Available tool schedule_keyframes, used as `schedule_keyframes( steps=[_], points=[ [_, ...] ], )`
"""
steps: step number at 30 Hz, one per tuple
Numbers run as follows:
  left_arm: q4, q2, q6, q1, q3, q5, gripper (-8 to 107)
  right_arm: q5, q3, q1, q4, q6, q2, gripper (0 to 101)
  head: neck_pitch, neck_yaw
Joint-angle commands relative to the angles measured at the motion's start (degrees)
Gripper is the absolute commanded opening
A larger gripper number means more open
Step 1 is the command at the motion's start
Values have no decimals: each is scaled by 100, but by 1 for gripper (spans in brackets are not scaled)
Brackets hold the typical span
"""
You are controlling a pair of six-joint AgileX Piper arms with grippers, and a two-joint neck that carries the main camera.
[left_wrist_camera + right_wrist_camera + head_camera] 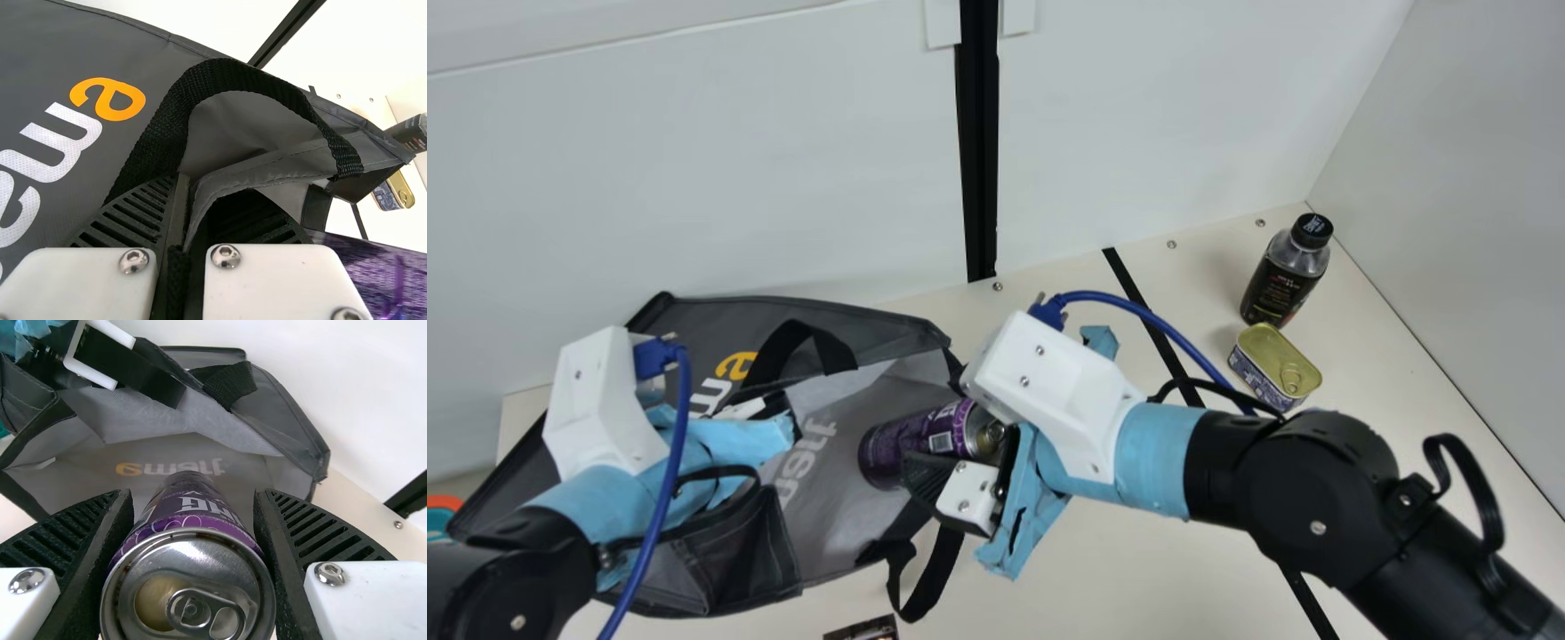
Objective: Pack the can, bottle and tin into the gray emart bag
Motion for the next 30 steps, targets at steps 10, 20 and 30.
schedule_keyframes(
  steps=[10,20,30],
  points=[
    [0,0,0,0,0,0,10,-860,511,109,900,-996,204,0,-130,-5],
    [0,0,0,0,0,0,10,-1191,586,-2,1916,-2040,551,0,-130,-5],
    [0,0,0,0,0,0,10,-1234,549,-114,2933,-3076,959,0,-130,-5]
  ],
)
